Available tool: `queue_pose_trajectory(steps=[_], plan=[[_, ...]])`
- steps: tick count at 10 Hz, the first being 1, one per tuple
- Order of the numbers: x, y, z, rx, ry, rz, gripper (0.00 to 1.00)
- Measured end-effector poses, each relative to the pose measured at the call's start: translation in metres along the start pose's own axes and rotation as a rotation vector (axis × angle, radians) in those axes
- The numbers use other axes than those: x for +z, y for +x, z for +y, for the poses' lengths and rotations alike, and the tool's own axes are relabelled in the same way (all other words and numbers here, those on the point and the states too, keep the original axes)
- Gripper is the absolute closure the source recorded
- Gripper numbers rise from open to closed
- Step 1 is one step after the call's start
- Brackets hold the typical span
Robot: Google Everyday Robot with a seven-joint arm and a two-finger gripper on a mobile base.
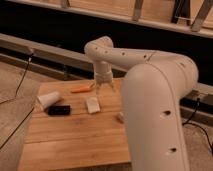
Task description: Move the arm in a circular motion
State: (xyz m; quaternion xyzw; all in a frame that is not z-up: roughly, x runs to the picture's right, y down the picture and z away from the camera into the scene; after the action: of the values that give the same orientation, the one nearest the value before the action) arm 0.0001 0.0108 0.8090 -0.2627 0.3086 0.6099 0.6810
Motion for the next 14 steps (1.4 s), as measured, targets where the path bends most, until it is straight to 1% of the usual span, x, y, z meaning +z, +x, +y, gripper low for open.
queue_pose_trajectory(steps=[1,2,3,4,6,8,10,11,12,13,14], plan=[[-0.001,-0.019,0.009,-0.02,0.007,-0.006,0.35],[-0.003,-0.033,0.021,-0.041,0.01,-0.011,0.35],[-0.004,-0.042,0.03,-0.059,0.014,-0.013,0.35],[-0.006,-0.054,0.047,-0.087,0.015,-0.019,0.35],[-0.009,-0.061,0.073,-0.13,0.012,-0.023,0.35],[-0.014,-0.055,0.112,-0.189,-0.008,-0.022,0.35],[-0.024,-0.043,0.145,-0.243,-0.038,-0.034,0.35],[-0.03,-0.033,0.163,-0.277,-0.054,-0.04,0.35],[-0.035,-0.023,0.177,-0.303,-0.067,-0.044,0.35],[-0.037,-0.015,0.184,-0.317,-0.076,-0.045,0.35],[-0.039,0.0,0.192,-0.336,-0.09,-0.043,0.35]])
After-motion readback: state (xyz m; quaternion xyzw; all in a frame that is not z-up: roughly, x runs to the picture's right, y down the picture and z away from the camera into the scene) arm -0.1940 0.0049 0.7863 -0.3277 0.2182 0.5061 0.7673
